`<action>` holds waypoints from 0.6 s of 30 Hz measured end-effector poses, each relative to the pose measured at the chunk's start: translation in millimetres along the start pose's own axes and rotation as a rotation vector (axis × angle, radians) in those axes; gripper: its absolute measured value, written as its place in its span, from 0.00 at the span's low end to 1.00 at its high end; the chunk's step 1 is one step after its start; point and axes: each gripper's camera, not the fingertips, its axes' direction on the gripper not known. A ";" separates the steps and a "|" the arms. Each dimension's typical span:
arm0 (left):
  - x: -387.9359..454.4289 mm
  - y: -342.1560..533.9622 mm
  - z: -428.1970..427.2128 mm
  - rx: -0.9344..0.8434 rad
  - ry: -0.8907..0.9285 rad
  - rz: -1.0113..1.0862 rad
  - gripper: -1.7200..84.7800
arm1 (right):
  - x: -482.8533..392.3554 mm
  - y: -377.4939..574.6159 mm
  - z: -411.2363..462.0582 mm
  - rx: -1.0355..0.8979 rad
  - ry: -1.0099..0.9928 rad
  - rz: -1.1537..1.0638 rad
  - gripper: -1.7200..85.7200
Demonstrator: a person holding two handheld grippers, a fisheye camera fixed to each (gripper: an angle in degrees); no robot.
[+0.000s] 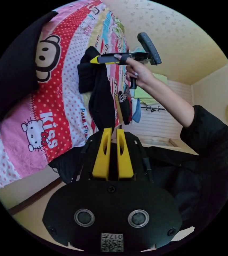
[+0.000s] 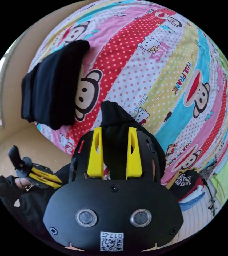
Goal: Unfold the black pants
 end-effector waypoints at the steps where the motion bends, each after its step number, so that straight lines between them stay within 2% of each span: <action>1: 0.6 -3.8 4.4 0.020 0.019 -0.023 0.10 | 1.2 2.4 -4.4 0.011 0.022 0.023 0.17; 4: 6.9 -18.5 19.3 0.072 0.051 -0.074 0.14 | 15.3 27.0 -22.9 0.035 -0.044 0.071 0.13; 9: 17.2 -48.2 48.6 0.166 0.066 -0.137 0.17 | 70.7 125.8 -53.1 0.216 -0.443 0.134 0.08; 11: 13.9 -58.3 66.7 0.169 0.041 -0.153 0.19 | 108.4 197.2 -57.7 0.368 -0.715 0.236 0.07; 13: 11.8 -67.7 95.7 0.145 0.143 -0.156 0.24 | 130.1 257.0 -62.3 0.531 -0.901 0.269 0.06; 15: 21.2 -69.2 112.6 0.152 0.160 -0.129 0.25 | 147.4 316.0 -66.7 0.695 -1.060 0.280 0.05; 17: 36.9 -68.4 123.4 0.167 -0.004 -0.094 0.25 | 165.4 389.5 -73.6 0.859 -1.213 0.245 0.05; 18: 46.9 -65.5 127.2 0.187 -0.145 -0.099 0.25 | 167.9 406.2 -77.3 0.888 -1.230 0.222 0.05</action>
